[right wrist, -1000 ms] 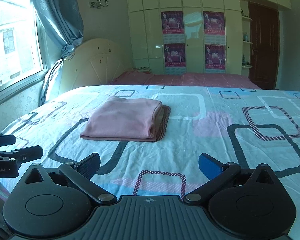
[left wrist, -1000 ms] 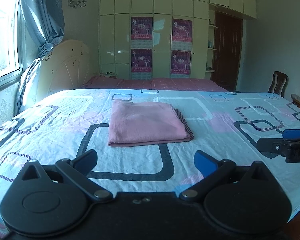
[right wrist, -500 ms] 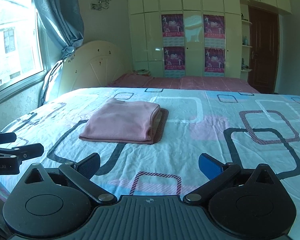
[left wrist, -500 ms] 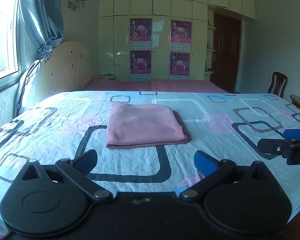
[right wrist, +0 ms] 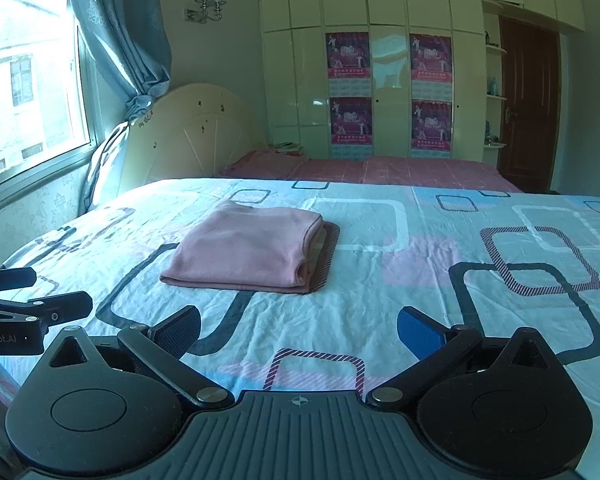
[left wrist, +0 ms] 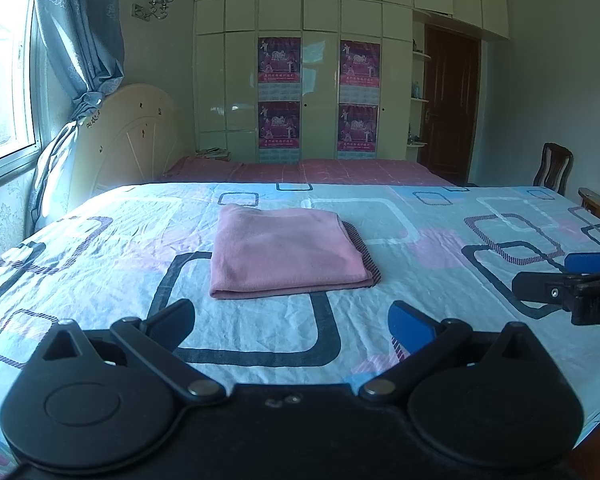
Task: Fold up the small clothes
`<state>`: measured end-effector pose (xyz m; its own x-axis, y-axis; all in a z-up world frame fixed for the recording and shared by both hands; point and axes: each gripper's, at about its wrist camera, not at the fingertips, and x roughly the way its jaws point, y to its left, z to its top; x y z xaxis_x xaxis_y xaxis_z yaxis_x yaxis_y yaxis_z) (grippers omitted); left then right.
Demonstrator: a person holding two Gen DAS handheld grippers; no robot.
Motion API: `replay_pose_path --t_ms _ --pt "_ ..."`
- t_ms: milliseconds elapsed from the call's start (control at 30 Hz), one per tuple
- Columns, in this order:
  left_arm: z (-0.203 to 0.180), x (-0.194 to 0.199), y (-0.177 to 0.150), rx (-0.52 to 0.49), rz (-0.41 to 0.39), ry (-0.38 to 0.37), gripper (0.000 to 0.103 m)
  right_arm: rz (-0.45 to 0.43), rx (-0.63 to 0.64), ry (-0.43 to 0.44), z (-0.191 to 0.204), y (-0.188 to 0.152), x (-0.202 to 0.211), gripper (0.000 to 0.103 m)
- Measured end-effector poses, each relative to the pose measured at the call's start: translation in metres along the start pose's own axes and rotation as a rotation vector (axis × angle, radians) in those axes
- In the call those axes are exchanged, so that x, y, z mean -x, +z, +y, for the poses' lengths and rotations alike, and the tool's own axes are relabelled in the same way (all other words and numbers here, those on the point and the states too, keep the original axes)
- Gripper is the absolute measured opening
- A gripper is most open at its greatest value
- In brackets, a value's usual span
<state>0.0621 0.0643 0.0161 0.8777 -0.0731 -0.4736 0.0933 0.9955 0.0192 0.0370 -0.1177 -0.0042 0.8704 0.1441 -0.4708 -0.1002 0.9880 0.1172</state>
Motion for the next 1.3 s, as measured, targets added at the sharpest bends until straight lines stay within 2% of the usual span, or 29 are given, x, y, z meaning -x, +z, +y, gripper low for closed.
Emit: replay_pose_path --t_ms 1300 --pt "-0.0007 0.0039 0.0003 0.005 -0.015 0.019 0.102 0.004 0.021 0.030 -0.0037 0.0024 -0.0018 0.103"
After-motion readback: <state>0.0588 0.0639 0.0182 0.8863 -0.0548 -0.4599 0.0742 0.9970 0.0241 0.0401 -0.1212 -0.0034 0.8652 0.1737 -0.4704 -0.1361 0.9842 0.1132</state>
